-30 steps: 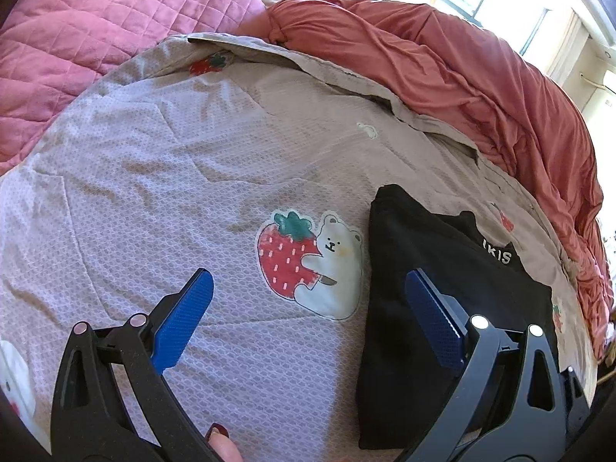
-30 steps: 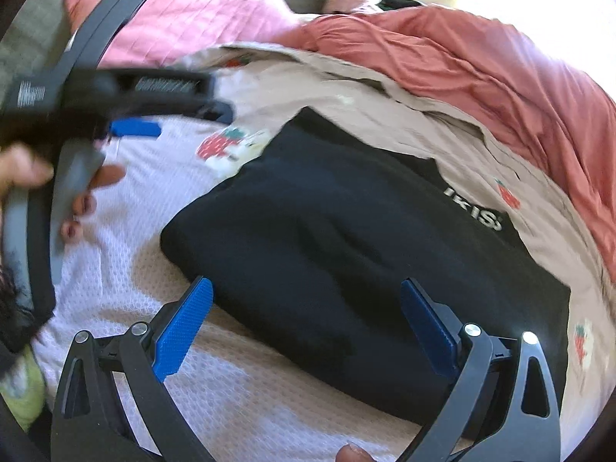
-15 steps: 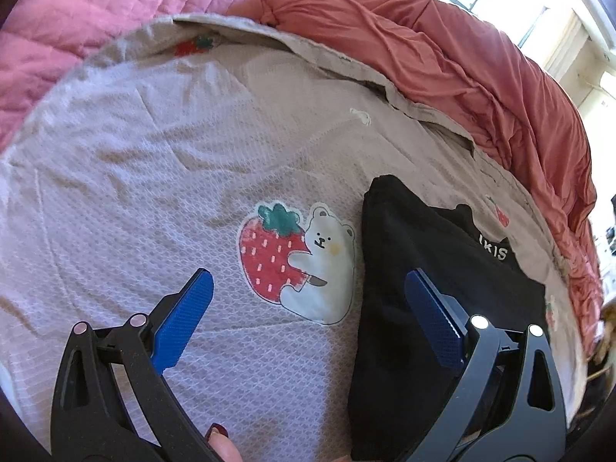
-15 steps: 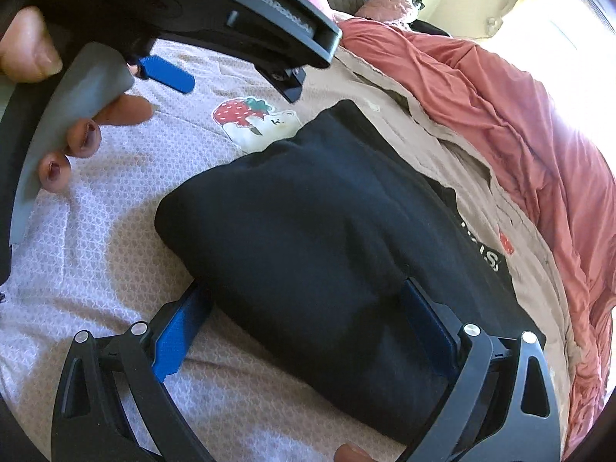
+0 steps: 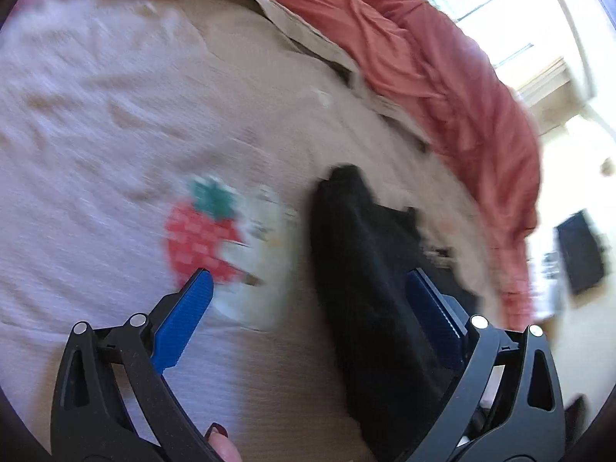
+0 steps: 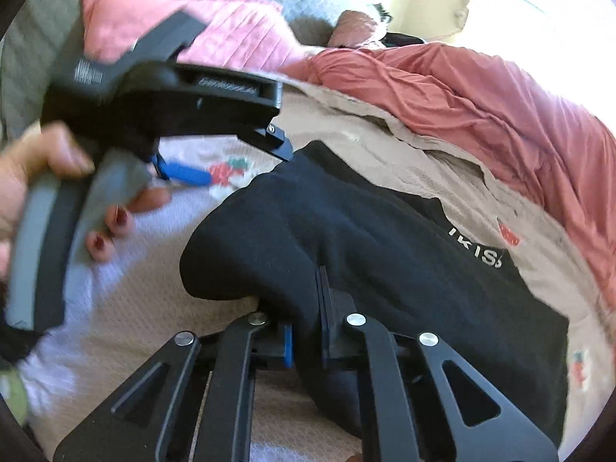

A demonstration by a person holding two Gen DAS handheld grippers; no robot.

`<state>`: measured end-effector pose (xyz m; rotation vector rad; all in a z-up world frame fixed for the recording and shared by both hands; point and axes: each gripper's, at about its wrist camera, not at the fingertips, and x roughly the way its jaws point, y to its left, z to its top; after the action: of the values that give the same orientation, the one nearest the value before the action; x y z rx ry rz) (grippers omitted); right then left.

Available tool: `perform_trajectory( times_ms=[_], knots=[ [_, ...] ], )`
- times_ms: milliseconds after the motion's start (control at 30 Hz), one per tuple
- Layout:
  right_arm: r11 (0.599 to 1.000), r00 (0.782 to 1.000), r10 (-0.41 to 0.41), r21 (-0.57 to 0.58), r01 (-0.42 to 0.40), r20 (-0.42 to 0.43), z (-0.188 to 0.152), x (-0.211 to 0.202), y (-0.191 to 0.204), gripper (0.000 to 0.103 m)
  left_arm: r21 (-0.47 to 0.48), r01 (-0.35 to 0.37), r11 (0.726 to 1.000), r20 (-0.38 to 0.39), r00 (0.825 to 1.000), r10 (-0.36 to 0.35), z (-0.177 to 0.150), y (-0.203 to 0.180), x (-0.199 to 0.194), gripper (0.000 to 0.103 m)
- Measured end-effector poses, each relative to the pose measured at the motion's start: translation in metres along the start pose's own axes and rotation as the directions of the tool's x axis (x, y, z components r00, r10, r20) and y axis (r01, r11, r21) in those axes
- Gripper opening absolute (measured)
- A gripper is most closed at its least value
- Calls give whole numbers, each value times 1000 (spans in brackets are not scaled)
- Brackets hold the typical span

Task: Fold small clothes
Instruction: 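Close both grippers on one side of the black sweatshirt and lift it, then fold the lifted side over the rest with both grippers, then open them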

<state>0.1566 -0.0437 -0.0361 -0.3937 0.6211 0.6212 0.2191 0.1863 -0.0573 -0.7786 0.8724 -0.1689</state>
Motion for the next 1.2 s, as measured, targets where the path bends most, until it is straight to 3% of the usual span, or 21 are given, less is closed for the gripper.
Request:
perform_trajectory(
  times_ms=[33, 100, 300, 367, 400, 467, 533, 600, 633, 733, 933, 1067, 1200],
  knots=[
    [999, 1000, 20, 29, -20, -1, 0, -1, -4, 8, -28, 69, 997, -20, 997, -69, -1, 0, 5, 93],
    [996, 999, 54, 72, -54, -1, -1, -1, -10, 8, -47, 121, 992, -34, 992, -123, -3, -1, 10, 93],
    [993, 998, 65, 92, -67, 22, -1, -6, -12, 8, -16, 138, 990, -60, 988, -139, -5, -11, 23, 93],
    [992, 997, 70, 102, -72, 26, -3, -7, -13, 8, -5, 162, 987, -68, 984, -162, -6, -15, 27, 89],
    [992, 997, 74, 106, -76, 25, -3, -7, -12, 8, -3, 182, 983, -71, 981, -182, -7, -17, 28, 83],
    [992, 997, 70, 100, -71, 22, -5, -7, -10, 8, -8, 217, 976, -77, 973, -217, -10, -21, 35, 62],
    [995, 998, 60, 84, -61, 18, -6, -6, -5, 8, -2, 195, 981, -95, 976, -194, -15, -21, 44, 55],
    [996, 998, 55, 76, -56, 15, -6, -6, -4, 8, -4, 176, 984, -94, 980, -176, -17, -18, 46, 39],
    [996, 998, 56, 75, -56, 14, -6, -6, -4, 8, -38, 198, 979, -85, 976, -201, -17, -14, 44, 28],
    [995, 998, 58, 77, -60, 18, -7, -7, -4, 8, -88, 239, 967, -58, 968, -244, -15, -9, 38, 16],
    [992, 997, 59, 107, -65, 56, -10, -20, -14, 8, -7, 230, 973, -15, 973, -230, -21, -38, 19, 14],
    [986, 995, 54, 155, -67, 85, -14, -39, -30, 8, -7, 237, 972, 15, 971, -237, -29, -55, 10, 14],
    [975, 993, 46, 213, -69, 109, -20, -55, -52, 8, 34, 203, 979, 25, 979, -204, -35, -84, 11, 14]
  ],
)
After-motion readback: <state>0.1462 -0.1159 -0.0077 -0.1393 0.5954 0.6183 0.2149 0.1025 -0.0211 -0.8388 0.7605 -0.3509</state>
